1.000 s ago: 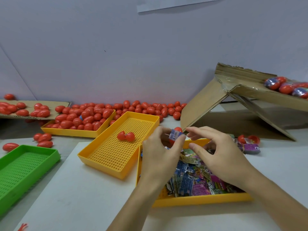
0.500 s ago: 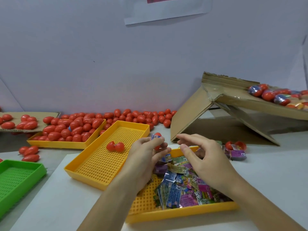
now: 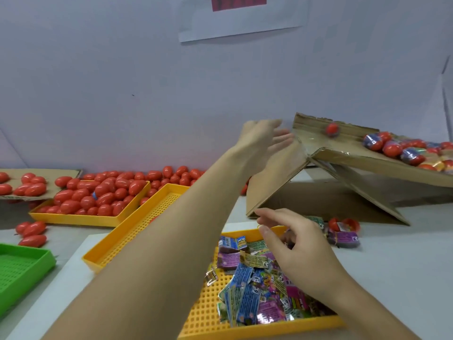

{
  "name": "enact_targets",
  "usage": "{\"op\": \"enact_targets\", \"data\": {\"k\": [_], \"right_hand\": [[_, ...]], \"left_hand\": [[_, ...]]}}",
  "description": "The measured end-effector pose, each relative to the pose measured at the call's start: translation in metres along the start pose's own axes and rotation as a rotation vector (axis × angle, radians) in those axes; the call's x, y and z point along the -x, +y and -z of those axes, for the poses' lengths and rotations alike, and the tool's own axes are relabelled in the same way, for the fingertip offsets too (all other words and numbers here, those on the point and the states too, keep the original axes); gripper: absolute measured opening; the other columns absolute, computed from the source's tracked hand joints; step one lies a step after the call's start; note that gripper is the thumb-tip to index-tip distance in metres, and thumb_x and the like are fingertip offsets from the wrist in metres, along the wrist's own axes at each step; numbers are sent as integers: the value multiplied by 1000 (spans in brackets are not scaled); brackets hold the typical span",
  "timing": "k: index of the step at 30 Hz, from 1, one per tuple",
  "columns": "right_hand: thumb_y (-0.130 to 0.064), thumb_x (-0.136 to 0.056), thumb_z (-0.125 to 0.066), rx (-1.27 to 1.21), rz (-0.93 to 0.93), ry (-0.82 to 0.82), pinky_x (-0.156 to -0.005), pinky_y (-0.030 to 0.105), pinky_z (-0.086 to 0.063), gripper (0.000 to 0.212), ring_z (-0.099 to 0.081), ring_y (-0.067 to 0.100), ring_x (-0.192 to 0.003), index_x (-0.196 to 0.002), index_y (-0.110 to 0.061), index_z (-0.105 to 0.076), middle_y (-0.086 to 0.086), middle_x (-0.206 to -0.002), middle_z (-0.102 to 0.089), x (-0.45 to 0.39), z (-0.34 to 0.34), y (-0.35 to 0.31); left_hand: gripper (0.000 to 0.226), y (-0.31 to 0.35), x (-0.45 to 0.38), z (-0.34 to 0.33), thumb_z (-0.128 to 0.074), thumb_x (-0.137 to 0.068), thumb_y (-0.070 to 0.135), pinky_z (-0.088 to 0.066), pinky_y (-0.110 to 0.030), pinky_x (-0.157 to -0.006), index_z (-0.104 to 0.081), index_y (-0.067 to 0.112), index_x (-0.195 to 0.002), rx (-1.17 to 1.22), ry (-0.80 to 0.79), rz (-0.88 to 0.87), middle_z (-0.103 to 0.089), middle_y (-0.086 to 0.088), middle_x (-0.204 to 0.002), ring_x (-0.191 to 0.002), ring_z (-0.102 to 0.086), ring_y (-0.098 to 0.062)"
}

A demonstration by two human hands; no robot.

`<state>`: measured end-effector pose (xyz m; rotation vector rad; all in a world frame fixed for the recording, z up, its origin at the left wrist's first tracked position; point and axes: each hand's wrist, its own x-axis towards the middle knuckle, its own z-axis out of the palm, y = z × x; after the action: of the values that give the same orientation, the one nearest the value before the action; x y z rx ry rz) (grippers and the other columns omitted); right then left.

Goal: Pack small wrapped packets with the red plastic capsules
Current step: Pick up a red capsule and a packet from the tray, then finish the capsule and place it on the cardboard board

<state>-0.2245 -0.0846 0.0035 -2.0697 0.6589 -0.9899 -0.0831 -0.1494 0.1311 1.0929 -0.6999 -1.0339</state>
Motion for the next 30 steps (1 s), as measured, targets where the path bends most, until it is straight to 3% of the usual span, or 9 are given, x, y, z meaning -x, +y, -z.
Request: {"op": "enact_targets", "data": {"k": [3, 6, 8, 12, 16, 18, 22, 25, 30], "right_hand": [[-26, -98, -60, 29, 21, -11, -77, 8, -47, 33, -58, -8, -106, -130, -27, -65, -25, -105, -65, 0, -1, -1], [-22, -98, -59, 33, 18, -23, -76, 9, -48, 31, -59, -8, -104, -127, -26, -67, -24, -105, -66, 0, -2, 0], [-19, -98, -58, 32, 15, -29, -73, 9, -47, 30, -60, -6, -101, -126, -26, -68, -24, -103, -66, 0, -2, 1], [-15, -99, -57, 45, 17, -29, -76, 9, -48, 30, -60, -7, -101, -124, -27, -69, -26, -100, -67, 1, -4, 1], [-8, -100, -52, 41, 7, 43, -64, 10, -45, 34, -62, -3, -81, -116, -31, -71, -22, -94, -67, 0, -1, 3], [-5, -100, -51, 43, 5, 74, -65, 16, -48, 35, -64, 3, -83, -111, -31, -72, -19, -90, -68, -1, 0, 4], [-4, -98, -53, 84, 24, 50, -67, 16, -49, 34, -63, 5, -87, -107, -29, -74, -16, -87, -67, 0, -1, 3], [-5, -97, -55, 115, 31, 45, -68, 18, -51, 32, -63, 4, -86, -106, -30, -74, -17, -87, -67, 0, 0, 2], [-16, -96, -60, 284, 58, -78, -78, 17, -52, 23, -62, -2, -90, -101, -33, -75, -23, -91, -68, 2, 3, 0]], "left_hand": [[28, -18, -3, 54, -49, -99, 2, -61, -33, -74, -60, -5, -125, -442, 276, -122, -68, -14, -92, -84, -70, -28], [29, -38, 1, 107, -52, -91, -2, -58, -28, -72, -71, 3, -113, -997, 396, -143, -72, -15, -104, -93, -68, -27], [28, -49, 4, 128, -56, -88, -3, -50, -26, -71, -73, 3, -110, -1238, 343, -183, -72, -16, -104, -93, -67, -25], [23, -67, -11, 129, -59, -88, -2, -45, -32, -72, -70, 5, -106, -1437, 137, -306, -68, -13, -96, -97, -63, -32], [57, -83, -30, 112, -54, -91, -1, -44, -46, -101, -48, 20, -143, -1644, -16, -206, -51, -17, -137, -128, -45, -39], [60, -90, -36, 108, -55, -93, 4, -40, -49, -104, -41, 23, -148, -1762, -61, -148, -44, -18, -141, -130, -40, -42], [34, -96, -40, 102, -53, -96, 11, -46, -42, -96, -56, 12, -130, -1754, -10, -224, -49, -16, -130, -118, -50, -36], [18, -95, -37, 103, -55, -95, 5, -42, -33, -75, -60, 5, -113, -1637, 113, -267, -59, -16, -118, -103, -57, -31], [16, -89, -26, 103, -56, -92, -3, -42, -28, -65, -59, 3, -106, -1394, 251, -258, -63, -12, -103, -97, -61, -30]]}}
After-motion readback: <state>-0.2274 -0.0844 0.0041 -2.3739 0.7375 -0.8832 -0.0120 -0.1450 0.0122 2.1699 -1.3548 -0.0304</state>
